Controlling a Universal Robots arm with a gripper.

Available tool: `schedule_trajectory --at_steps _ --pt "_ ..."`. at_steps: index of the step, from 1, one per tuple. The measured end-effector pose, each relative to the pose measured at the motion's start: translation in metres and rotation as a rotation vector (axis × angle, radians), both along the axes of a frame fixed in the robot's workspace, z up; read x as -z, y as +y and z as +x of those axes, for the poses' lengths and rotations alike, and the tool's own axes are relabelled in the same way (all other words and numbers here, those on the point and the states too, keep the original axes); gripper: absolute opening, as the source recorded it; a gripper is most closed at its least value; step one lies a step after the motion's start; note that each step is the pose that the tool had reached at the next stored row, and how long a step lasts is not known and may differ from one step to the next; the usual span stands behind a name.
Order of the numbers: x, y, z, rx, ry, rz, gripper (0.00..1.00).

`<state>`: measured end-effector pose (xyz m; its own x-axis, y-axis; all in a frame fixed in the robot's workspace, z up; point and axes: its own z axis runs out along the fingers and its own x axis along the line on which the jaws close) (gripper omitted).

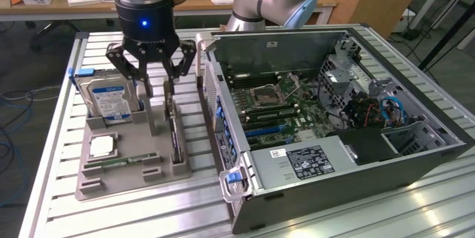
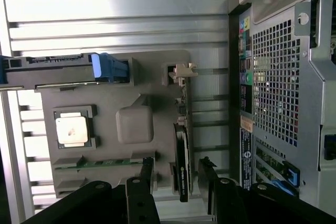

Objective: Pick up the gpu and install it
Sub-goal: 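Pick up the gpu and move the gpu toward the slot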

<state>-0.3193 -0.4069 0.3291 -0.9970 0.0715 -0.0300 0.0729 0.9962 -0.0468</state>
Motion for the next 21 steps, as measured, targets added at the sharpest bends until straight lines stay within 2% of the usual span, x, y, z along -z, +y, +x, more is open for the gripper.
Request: schedule_trajectory --at_steps 21 --pt "0.0053 -0.0001 0.0001 0.0 -0.0001 0.0001 0.47"
